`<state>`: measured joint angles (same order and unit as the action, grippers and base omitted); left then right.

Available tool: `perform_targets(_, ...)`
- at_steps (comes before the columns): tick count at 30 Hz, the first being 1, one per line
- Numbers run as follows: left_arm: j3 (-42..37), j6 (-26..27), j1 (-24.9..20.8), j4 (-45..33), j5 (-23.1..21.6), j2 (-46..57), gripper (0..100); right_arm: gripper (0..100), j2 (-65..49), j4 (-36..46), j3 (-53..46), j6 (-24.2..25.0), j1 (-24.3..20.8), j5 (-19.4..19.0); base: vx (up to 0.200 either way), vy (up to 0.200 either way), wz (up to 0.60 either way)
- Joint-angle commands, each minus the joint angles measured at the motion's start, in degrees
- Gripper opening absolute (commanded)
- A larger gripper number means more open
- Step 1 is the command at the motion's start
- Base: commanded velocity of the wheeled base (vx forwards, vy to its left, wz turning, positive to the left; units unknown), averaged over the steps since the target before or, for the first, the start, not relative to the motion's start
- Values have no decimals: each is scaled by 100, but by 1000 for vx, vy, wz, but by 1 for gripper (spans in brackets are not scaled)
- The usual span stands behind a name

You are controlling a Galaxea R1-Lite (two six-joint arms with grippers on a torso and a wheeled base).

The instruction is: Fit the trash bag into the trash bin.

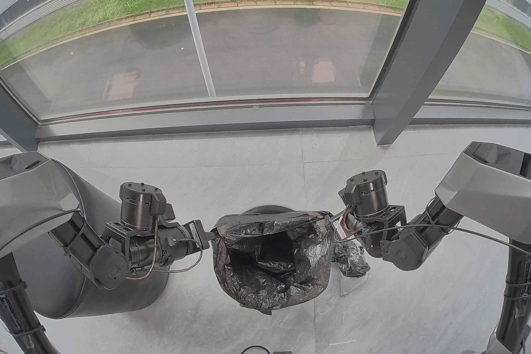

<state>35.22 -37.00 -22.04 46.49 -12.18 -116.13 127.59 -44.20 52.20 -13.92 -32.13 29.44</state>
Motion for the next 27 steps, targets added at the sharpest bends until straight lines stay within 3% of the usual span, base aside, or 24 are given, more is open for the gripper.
perform_targets(1, 64, 0, 24, 70, 5, -103, 0, 100, 47, -1, 106, -49, 111, -26, 0, 0, 0)
perform_targets(11, 161, 0, 174, 176, 5, -165, 0, 100, 566, -783, 546, -84, 164, -202, 0, 0, 0)
perform_targets(27, 178, 0, 218, 176, -13, -217, 0, 100, 126, -704, -26, -128, 93, -211, 0, 0, 0)
